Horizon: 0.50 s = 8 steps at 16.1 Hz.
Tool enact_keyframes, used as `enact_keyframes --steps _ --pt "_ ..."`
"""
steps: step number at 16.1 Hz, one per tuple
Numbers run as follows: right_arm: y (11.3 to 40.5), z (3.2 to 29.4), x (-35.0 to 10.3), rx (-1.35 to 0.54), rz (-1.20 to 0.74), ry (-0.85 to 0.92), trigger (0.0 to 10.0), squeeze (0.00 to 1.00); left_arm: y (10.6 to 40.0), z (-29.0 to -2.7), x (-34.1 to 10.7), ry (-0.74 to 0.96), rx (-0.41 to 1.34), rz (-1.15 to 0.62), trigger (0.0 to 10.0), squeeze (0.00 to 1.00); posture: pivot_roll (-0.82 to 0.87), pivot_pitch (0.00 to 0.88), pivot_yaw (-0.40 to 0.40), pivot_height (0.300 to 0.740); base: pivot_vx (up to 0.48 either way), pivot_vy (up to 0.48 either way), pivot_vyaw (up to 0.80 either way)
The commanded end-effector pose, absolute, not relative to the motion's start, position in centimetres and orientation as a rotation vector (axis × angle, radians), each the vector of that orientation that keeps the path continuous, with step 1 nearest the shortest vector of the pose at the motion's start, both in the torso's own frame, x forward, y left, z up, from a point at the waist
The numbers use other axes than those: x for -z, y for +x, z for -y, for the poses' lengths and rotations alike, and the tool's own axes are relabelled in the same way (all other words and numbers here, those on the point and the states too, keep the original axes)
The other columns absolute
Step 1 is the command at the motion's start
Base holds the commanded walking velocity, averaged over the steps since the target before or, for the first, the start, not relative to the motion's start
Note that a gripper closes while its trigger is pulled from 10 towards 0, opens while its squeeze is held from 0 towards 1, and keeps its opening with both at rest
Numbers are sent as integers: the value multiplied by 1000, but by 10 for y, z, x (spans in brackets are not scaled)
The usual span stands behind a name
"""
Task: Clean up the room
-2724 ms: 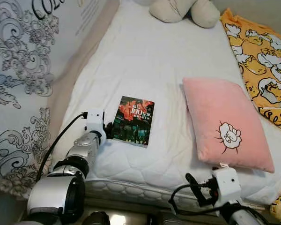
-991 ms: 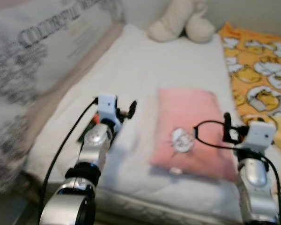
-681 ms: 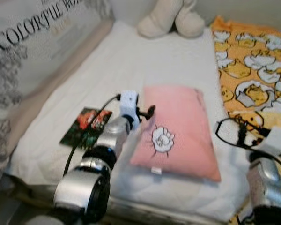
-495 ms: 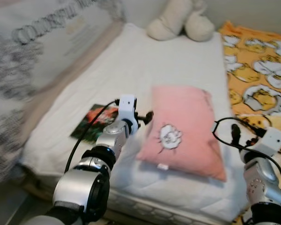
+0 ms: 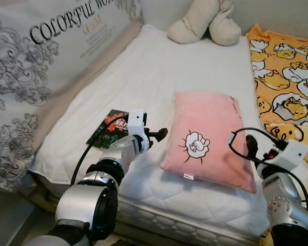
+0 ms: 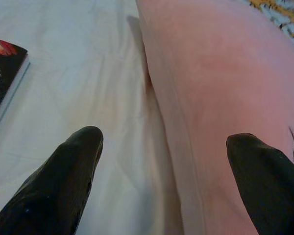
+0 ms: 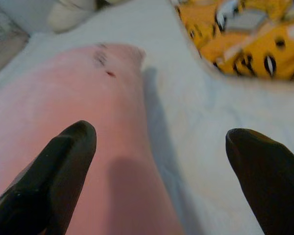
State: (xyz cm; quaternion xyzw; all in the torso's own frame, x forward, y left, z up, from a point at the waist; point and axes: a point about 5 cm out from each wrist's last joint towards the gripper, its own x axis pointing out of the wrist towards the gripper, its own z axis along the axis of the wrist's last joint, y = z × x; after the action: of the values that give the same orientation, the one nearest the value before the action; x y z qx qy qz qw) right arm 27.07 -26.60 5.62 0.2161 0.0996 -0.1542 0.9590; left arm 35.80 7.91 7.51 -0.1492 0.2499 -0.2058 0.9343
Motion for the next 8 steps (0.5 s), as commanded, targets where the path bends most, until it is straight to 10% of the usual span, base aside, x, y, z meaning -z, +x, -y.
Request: enact_keyframes --steps 1,8 --pt "274 270 -59 319 -196 467 10000 0 365 -75 -88 -321 422 -471 10000 0 -75 40 27 740 0 0 0" --pt "285 255 -29 278 -312 607 10000 0 344 -33 -69 -287 493 -577 10000 0 -97 104 42 740 0 0 0"
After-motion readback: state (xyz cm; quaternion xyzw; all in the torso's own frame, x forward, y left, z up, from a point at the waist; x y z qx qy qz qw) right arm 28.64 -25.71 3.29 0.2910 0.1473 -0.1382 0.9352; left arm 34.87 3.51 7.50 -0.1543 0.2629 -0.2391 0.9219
